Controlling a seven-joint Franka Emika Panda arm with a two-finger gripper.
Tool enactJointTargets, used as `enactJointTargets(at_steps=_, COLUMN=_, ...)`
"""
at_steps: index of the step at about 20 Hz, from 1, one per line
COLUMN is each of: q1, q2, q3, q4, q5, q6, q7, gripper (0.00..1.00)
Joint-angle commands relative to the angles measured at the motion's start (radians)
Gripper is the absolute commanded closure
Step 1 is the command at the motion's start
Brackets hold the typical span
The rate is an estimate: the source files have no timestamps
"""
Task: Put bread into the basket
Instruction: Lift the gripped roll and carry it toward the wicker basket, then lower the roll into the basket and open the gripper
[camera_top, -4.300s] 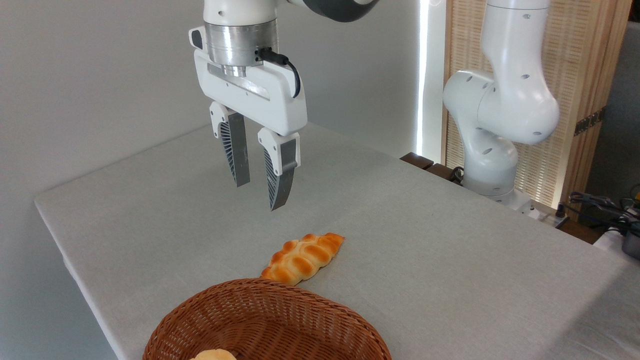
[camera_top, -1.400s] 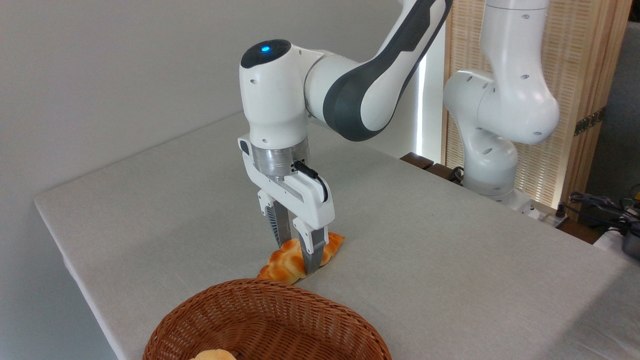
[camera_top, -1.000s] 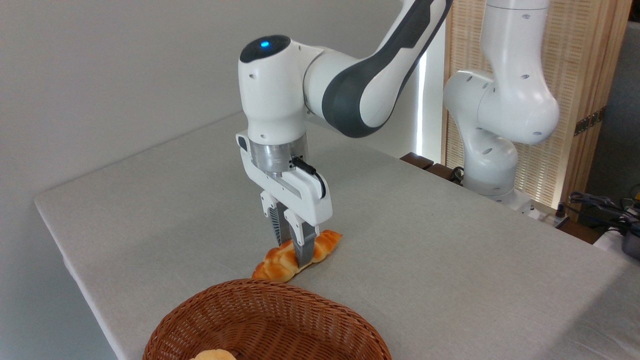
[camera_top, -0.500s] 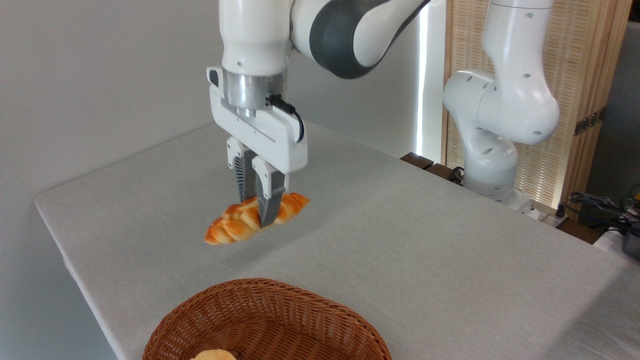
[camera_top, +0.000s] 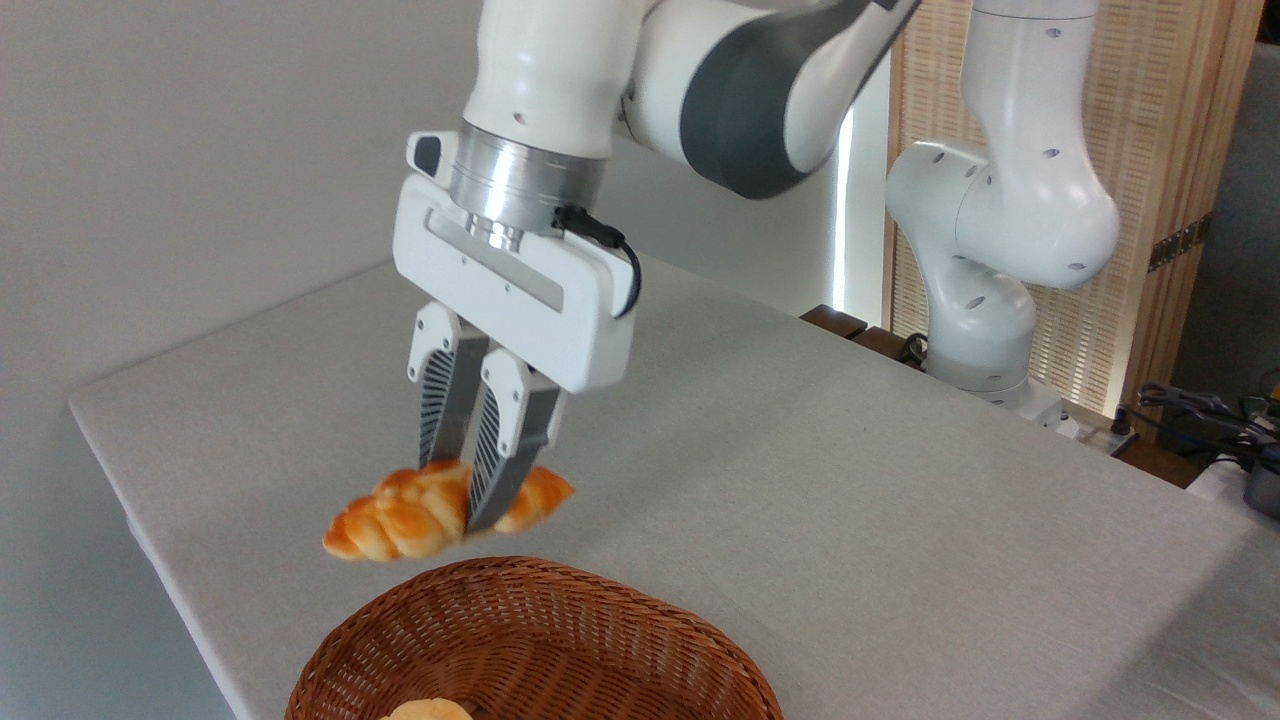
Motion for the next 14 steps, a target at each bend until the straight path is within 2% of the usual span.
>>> enactJointTargets(at_steps=1, q1=-0.006, q2=0.026, q3=0.029, q4=0.011, q5=0.003, q6=0.022, q7=0.042, gripper=0.0)
enactJointTargets(at_steps=14, q1=-0.007, q2=0.038, q3=0.021, q4=0.012, q5=0.004, q6=0.022, q7=0.037, gripper=0.0)
